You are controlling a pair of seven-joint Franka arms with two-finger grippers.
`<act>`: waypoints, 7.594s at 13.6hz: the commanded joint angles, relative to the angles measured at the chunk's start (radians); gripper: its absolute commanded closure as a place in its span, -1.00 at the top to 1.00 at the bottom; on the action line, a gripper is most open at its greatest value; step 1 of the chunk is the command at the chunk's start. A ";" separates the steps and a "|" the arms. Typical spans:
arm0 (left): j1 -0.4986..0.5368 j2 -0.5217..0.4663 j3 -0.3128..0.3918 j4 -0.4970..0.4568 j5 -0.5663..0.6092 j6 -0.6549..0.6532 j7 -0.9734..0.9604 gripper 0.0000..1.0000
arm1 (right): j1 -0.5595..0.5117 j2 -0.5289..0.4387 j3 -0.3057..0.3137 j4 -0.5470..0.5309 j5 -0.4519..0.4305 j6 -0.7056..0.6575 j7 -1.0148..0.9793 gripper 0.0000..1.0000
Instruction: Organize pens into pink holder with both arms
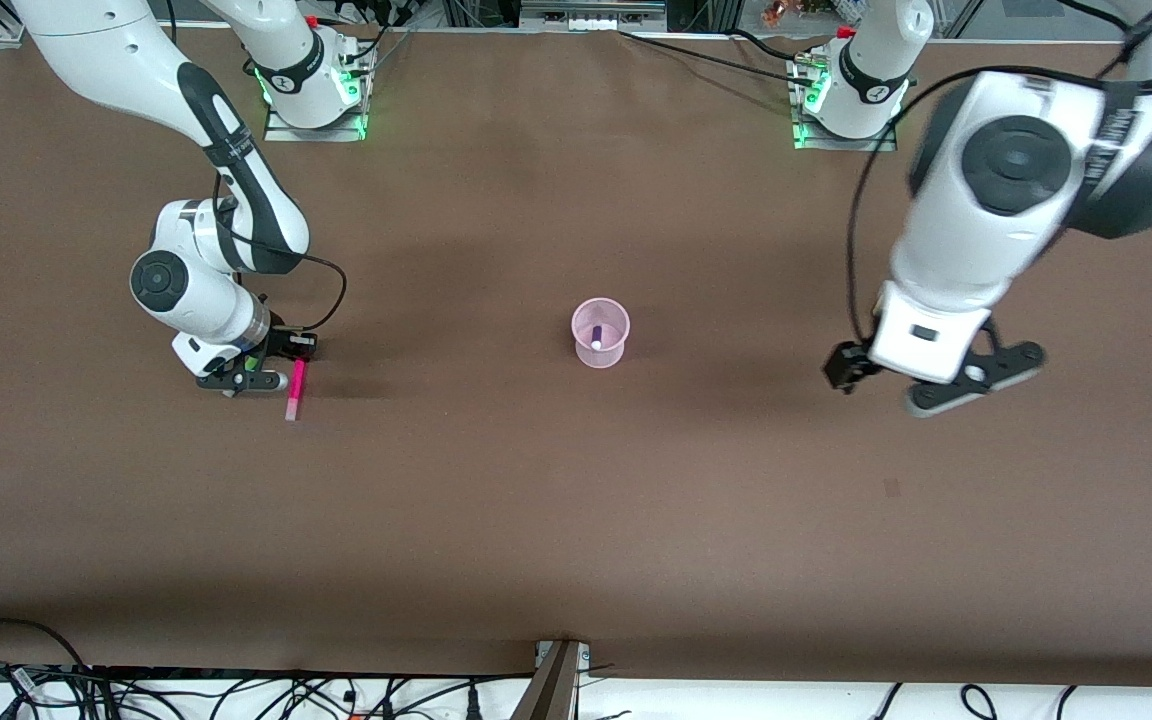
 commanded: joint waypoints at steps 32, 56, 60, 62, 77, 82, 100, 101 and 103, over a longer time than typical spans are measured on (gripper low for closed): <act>-0.109 -0.164 0.471 -0.208 -0.357 0.076 0.715 1.00 | 0.400 0.159 0.268 0.583 1.018 -0.274 1.191 -1.00; -0.113 -0.142 0.470 -0.205 -0.346 0.082 0.712 1.00 | 0.407 0.277 0.268 0.661 1.015 -0.268 1.088 -1.00; -0.113 -0.141 0.470 -0.204 -0.346 0.083 0.712 1.00 | 0.398 0.277 0.266 0.656 1.027 -0.279 1.056 -1.00; -0.113 -0.141 0.470 -0.204 -0.346 0.083 0.712 1.00 | 0.388 0.279 0.268 0.656 1.027 -0.279 1.056 -1.00; -0.113 -0.139 0.470 -0.204 -0.346 0.083 0.712 1.00 | 0.387 0.277 0.266 0.610 1.055 -0.277 0.967 -1.00; -0.112 -0.139 0.470 -0.202 -0.346 0.085 0.712 1.00 | 0.380 0.270 0.266 0.614 1.055 -0.280 0.956 0.39; -0.116 -0.145 0.468 -0.197 -0.339 0.093 0.718 1.00 | 0.375 -0.140 -0.110 0.690 0.387 -0.937 0.574 0.99; -0.120 -0.147 0.468 -0.197 -0.334 0.091 0.729 1.00 | 0.375 -0.189 -0.116 0.658 0.350 -0.935 0.536 0.99; -0.124 -0.151 0.464 -0.194 -0.296 0.085 0.732 1.00 | 0.377 -0.275 -0.145 0.605 0.303 -0.925 0.504 0.99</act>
